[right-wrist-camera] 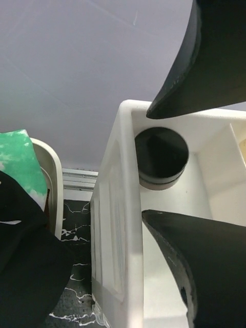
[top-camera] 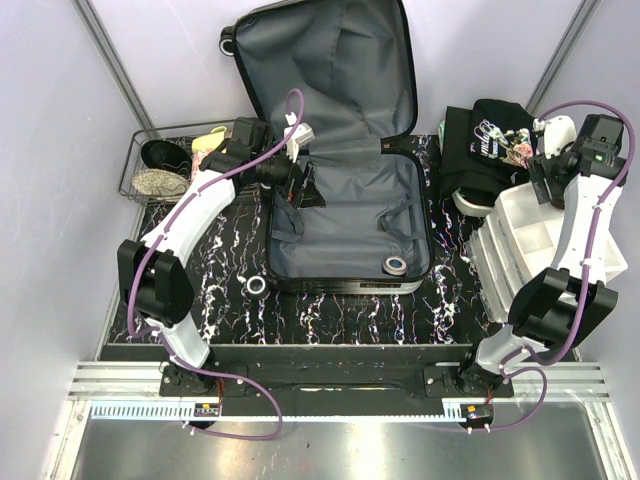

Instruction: Open, take out, and arrange the luggage

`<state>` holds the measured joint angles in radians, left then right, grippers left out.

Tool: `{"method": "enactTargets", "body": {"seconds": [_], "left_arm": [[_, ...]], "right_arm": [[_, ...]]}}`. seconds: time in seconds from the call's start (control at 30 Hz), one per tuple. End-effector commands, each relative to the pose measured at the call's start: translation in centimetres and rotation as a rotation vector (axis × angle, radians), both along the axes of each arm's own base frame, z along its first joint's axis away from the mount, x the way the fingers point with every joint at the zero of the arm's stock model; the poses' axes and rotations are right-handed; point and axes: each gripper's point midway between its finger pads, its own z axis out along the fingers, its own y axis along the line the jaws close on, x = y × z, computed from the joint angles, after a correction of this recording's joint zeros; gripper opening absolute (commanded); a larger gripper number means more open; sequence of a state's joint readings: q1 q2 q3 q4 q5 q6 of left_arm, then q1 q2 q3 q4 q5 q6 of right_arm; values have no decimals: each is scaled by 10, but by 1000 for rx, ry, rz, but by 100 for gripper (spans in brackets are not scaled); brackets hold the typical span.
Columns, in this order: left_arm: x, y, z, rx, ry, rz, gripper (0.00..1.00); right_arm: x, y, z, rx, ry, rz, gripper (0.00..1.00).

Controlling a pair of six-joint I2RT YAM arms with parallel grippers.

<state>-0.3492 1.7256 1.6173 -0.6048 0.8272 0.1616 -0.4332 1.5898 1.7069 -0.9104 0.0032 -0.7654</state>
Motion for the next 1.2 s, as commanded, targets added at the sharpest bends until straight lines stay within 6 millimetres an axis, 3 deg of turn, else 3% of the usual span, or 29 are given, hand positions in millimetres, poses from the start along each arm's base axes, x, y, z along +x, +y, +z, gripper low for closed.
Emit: {"method": "enactTargets", "body": {"seconds": [0.0, 0.1, 0.2, 0.33, 0.43, 0.47, 0.53, 0.7, 0.83, 1.03, 1.17], "left_arm": [[10, -1, 16, 2, -71, 2, 99], [11, 0, 16, 5, -73, -5, 99], [11, 0, 15, 13, -76, -8, 99], [10, -1, 15, 9, -83, -23, 99], [9, -1, 14, 7, -81, -24, 99], [9, 0, 15, 8, -83, -22, 99], [7, 3, 12, 18, -83, -15, 99], [8, 18, 6, 13, -71, 27, 99], [14, 33, 7, -21, -51, 59, 99], [13, 38, 1, -24, -69, 32, 99], [0, 43, -15, 15, -102, -30, 99]], "right_arm": [[8, 3, 31, -13, -97, 32, 80], [8, 9, 45, 0, -123, 46, 82], [11, 33, 64, 65, -179, 122, 83], [17, 98, 79, 209, -211, 293, 84], [16, 161, 74, 316, -171, 440, 87], [16, 190, 70, 353, -148, 509, 87], [15, 223, 61, 443, -110, 560, 87], [-14, 321, 7, 581, 123, 779, 87], [-40, 357, -49, 610, 303, 858, 82], [-73, 366, -118, 530, 527, 930, 75], [-84, 364, -145, 502, 609, 943, 73]]}}
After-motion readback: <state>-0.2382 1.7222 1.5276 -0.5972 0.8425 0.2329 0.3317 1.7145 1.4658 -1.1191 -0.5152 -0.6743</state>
